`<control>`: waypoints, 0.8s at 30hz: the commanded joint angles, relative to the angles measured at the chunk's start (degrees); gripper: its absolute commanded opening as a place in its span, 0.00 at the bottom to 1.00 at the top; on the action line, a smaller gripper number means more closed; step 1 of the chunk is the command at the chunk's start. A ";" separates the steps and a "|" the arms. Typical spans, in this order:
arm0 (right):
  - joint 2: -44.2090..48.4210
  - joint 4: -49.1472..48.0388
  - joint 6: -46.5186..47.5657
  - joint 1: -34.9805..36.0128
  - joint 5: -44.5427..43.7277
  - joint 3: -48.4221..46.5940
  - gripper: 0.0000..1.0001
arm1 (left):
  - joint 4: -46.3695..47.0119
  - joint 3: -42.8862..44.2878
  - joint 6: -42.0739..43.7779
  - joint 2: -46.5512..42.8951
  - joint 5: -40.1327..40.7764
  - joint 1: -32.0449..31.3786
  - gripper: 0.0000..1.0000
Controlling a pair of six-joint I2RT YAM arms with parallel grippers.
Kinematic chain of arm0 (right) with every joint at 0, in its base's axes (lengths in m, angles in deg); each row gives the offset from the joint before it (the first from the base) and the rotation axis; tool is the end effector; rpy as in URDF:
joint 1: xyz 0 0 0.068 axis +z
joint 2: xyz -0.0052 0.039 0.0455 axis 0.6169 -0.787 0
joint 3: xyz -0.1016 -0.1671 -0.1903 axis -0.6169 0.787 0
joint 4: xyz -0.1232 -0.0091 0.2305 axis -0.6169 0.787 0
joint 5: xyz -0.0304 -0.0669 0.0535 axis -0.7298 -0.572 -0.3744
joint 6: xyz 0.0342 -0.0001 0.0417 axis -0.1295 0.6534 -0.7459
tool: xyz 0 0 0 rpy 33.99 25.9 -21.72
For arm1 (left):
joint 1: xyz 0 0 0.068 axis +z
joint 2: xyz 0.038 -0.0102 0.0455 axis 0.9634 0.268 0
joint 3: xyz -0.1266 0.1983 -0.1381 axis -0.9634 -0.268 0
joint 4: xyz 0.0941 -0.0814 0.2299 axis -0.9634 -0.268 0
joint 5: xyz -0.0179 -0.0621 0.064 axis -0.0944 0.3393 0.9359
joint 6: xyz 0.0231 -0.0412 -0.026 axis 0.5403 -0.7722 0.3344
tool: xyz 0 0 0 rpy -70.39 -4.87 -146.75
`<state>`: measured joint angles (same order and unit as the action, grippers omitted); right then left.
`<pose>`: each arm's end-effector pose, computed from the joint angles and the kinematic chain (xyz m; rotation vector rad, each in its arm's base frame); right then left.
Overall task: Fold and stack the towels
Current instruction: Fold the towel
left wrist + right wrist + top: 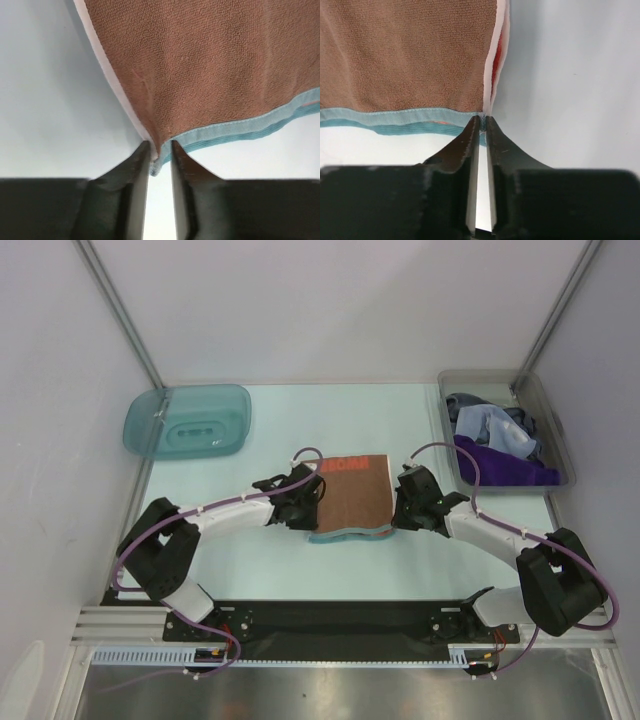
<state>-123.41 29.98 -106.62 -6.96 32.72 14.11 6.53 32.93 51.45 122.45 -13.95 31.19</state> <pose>0.2196 0.1299 0.1800 0.0330 2.5733 0.3432 0.2245 -0.2076 0.1787 0.1229 2.7010 -0.3504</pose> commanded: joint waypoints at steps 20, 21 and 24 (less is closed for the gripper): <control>-0.57 0.06 0.41 0.77 -1.63 -2.97 0.03 | -2.69 2.89 0.43 0.41 1.92 -0.94 0.39; -0.49 0.41 0.42 0.86 -1.90 -3.14 0.16 | -2.95 2.80 0.26 0.23 2.01 -0.94 0.39; -0.40 0.59 0.50 0.95 -1.90 -2.97 0.19 | -3.83 2.89 0.08 -1.08 3.23 -0.94 0.42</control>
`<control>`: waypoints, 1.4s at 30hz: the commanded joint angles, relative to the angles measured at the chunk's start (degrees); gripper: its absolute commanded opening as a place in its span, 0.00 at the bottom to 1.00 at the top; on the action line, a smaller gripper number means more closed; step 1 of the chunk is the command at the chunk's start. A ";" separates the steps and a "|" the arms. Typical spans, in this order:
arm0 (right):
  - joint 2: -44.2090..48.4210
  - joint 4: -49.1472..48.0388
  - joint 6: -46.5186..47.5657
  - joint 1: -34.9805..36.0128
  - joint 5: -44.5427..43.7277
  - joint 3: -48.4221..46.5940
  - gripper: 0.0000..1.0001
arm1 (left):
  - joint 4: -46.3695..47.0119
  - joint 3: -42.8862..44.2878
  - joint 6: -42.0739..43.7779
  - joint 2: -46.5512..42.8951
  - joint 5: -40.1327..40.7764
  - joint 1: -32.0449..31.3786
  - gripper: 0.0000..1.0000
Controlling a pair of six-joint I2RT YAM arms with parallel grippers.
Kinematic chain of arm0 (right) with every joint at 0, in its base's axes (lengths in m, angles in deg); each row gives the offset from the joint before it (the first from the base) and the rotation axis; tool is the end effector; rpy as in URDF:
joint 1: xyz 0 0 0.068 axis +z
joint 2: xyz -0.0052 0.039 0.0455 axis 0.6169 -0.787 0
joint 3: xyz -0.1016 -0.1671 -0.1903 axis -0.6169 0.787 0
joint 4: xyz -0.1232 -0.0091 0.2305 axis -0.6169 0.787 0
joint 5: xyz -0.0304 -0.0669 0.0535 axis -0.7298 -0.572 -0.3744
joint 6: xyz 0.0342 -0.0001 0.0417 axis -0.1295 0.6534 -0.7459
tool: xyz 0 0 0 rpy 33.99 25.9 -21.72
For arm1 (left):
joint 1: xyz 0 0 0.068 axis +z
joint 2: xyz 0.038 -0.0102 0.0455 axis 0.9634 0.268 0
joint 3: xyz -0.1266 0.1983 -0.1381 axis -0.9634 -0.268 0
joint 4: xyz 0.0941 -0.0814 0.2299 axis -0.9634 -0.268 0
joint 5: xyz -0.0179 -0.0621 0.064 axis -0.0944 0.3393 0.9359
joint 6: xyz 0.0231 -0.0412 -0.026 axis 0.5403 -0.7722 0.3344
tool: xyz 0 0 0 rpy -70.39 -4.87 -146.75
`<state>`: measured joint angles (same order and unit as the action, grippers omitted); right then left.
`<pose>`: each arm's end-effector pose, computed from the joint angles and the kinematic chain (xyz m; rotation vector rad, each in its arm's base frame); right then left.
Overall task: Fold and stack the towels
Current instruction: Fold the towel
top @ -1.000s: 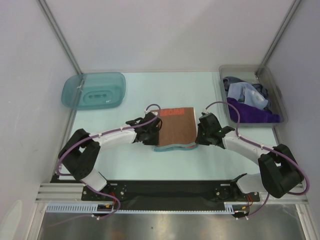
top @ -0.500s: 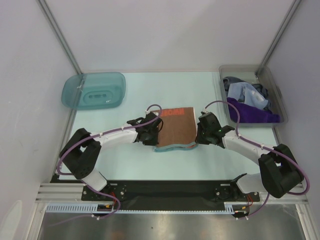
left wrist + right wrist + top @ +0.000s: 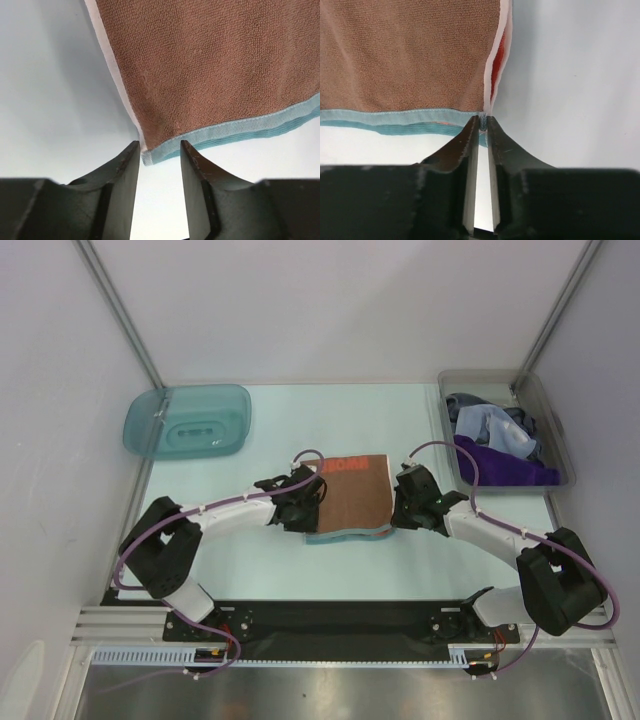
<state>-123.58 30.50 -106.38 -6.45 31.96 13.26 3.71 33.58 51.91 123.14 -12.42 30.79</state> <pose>0.2206 0.1326 0.1831 0.0216 2.5664 0.3315 0.2224 -0.2072 0.1761 0.1394 2.7292 -0.2796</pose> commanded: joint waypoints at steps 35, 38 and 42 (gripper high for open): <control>0.22 2.17 -0.09 0.88 -3.86 -2.55 0.00 | 4.09 -3.84 -3.98 -3.19 1.71 -1.25 0.00; 0.22 3.22 0.53 0.79 -4.12 -3.70 0.07 | 2.34 -2.52 -3.98 -3.72 2.41 -1.25 0.00; 0.39 3.85 1.40 0.71 -4.21 -5.02 0.04 | 0.13 -0.33 -4.25 -4.86 3.21 -1.25 0.00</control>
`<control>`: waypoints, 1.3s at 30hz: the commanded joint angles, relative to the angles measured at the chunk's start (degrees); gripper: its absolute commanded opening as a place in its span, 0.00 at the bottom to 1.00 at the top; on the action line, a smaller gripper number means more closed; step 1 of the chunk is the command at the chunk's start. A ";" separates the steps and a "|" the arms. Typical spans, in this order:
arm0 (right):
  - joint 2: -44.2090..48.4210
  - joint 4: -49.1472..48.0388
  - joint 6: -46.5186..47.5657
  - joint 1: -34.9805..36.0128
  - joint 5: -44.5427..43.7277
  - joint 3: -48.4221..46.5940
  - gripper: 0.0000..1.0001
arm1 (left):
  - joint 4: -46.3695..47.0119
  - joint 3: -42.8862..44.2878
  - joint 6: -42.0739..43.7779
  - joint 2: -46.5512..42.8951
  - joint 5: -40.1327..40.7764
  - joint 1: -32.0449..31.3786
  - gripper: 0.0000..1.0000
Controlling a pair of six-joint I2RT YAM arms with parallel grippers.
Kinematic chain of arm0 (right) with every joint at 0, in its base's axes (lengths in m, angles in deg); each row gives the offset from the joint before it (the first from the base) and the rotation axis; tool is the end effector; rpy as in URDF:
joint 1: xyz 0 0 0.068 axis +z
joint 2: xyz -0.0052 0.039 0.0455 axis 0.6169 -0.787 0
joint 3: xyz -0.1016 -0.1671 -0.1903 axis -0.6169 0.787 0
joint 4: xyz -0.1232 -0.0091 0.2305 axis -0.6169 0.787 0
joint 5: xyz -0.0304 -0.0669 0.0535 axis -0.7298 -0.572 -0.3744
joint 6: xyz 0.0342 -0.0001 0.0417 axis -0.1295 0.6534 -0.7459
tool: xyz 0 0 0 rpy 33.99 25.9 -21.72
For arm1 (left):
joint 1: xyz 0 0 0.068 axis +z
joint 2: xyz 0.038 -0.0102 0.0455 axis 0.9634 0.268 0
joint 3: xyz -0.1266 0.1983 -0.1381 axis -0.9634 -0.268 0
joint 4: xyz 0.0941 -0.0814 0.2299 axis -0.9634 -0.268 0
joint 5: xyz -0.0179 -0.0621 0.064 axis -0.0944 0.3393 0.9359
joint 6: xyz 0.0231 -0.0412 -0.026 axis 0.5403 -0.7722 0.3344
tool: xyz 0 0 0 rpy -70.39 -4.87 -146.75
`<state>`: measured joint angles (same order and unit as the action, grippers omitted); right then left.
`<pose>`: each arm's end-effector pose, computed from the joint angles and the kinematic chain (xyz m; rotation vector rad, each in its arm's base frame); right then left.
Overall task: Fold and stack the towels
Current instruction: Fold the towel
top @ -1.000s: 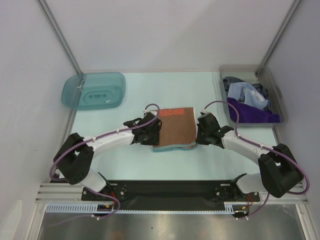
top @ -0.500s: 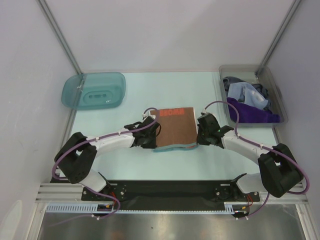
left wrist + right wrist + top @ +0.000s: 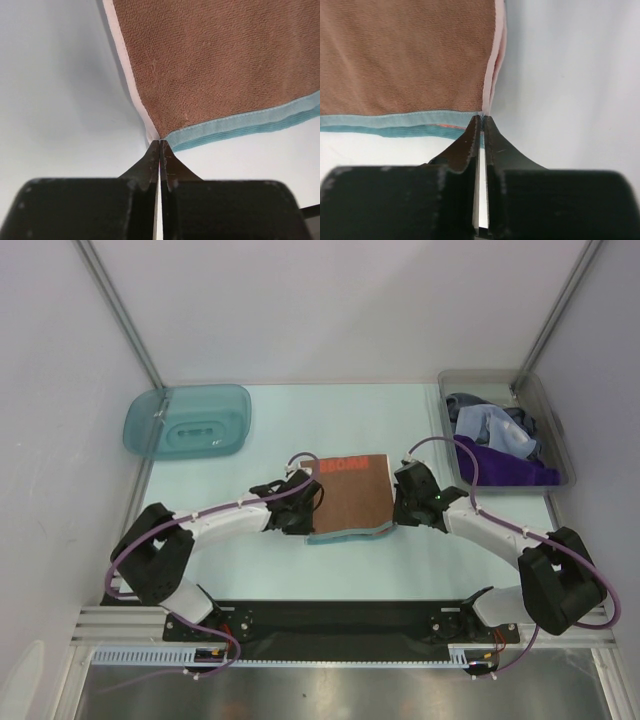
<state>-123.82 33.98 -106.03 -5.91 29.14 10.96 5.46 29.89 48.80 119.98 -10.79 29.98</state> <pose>0.2220 0.1343 0.1904 0.0192 2.5709 0.2610 0.2106 -0.2002 0.1751 0.0733 2.7039 -0.2868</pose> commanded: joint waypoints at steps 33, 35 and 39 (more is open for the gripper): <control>6.96 6.44 1.06 -0.45 0.10 -0.45 0.00 | -2.77 -2.31 -3.07 -9.43 -1.42 -0.97 0.00; 7.31 4.24 0.44 -0.63 0.45 2.53 0.00 | 0.48 -4.87 -3.69 -9.52 -2.30 -1.32 0.00; 7.22 2.13 0.18 -1.07 0.37 5.00 0.00 | 3.65 -8.48 -4.22 -9.34 -3.26 -1.94 0.00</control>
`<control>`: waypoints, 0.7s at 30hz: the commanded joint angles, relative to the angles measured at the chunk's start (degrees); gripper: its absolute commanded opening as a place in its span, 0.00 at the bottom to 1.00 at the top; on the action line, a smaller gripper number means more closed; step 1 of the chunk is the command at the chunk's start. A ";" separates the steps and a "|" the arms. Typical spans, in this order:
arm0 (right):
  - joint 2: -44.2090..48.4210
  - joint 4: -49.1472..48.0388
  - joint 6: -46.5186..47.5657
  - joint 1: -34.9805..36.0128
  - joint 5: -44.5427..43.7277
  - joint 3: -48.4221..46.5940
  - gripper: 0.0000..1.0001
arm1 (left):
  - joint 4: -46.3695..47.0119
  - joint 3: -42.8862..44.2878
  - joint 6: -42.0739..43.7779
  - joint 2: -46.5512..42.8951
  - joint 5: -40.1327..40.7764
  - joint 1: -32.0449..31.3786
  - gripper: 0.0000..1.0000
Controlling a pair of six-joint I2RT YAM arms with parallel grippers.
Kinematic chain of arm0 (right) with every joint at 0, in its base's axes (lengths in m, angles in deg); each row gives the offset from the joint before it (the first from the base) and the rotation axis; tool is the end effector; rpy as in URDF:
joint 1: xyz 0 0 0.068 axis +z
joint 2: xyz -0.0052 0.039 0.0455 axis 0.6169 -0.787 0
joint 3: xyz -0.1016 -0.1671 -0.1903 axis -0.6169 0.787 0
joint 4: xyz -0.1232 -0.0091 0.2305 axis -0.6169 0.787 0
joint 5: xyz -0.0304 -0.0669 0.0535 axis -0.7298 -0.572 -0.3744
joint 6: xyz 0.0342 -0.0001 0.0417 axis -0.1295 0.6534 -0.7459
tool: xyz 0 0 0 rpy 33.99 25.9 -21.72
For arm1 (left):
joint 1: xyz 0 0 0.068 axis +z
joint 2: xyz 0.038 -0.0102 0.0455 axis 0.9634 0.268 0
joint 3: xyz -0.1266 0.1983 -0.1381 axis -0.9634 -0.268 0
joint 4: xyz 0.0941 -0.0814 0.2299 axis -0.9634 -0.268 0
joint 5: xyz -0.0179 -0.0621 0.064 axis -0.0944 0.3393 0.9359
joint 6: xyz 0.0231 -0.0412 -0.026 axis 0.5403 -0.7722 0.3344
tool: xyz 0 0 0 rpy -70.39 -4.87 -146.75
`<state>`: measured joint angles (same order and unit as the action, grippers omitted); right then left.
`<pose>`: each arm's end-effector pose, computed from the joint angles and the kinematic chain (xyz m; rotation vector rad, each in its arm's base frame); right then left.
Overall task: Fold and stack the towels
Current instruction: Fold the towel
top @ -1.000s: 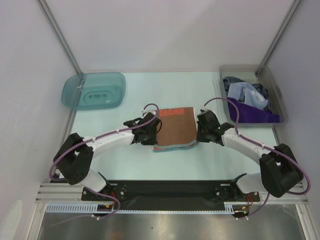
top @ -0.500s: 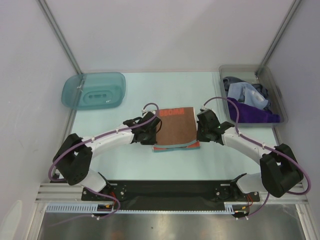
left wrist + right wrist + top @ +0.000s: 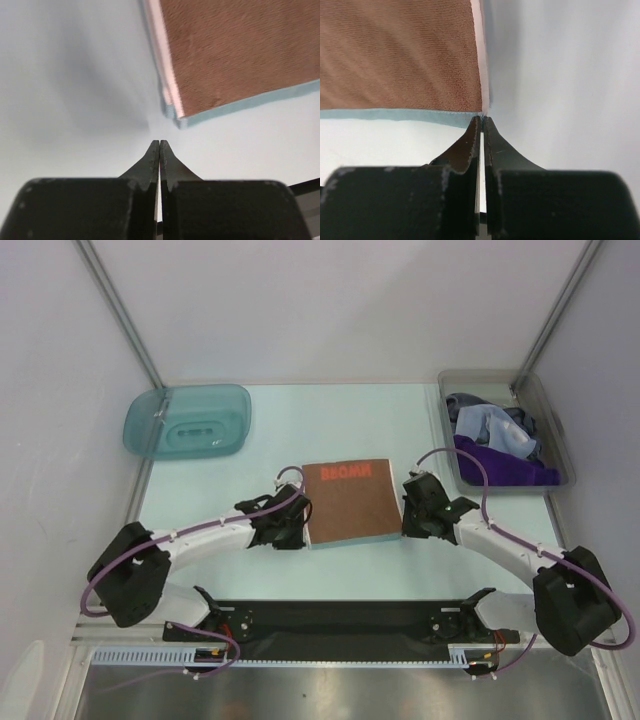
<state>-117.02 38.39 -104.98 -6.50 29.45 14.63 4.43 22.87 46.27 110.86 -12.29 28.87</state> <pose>0.1997 0.1177 0.1937 0.0050 2.5916 0.2424 0.1807 -0.1790 0.1799 0.0467 2.7086 -0.3497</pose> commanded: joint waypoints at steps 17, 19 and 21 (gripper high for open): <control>-0.10 -2.73 -1.66 -1.36 1.91 2.31 0.07 | 3.01 2.48 0.51 1.18 1.06 -0.91 0.22; -0.27 -3.16 -1.66 -1.54 2.26 2.31 0.06 | 4.24 2.22 0.34 0.83 -0.08 -0.91 0.27; -0.37 -3.43 -1.75 -1.54 2.52 2.57 0.05 | 5.73 1.17 -0.01 0.91 -1.49 -0.91 0.33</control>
<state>-117.85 35.86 -106.22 -7.76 31.46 16.93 7.91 23.26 46.42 113.18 -11.79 28.37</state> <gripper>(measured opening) 0.065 0.315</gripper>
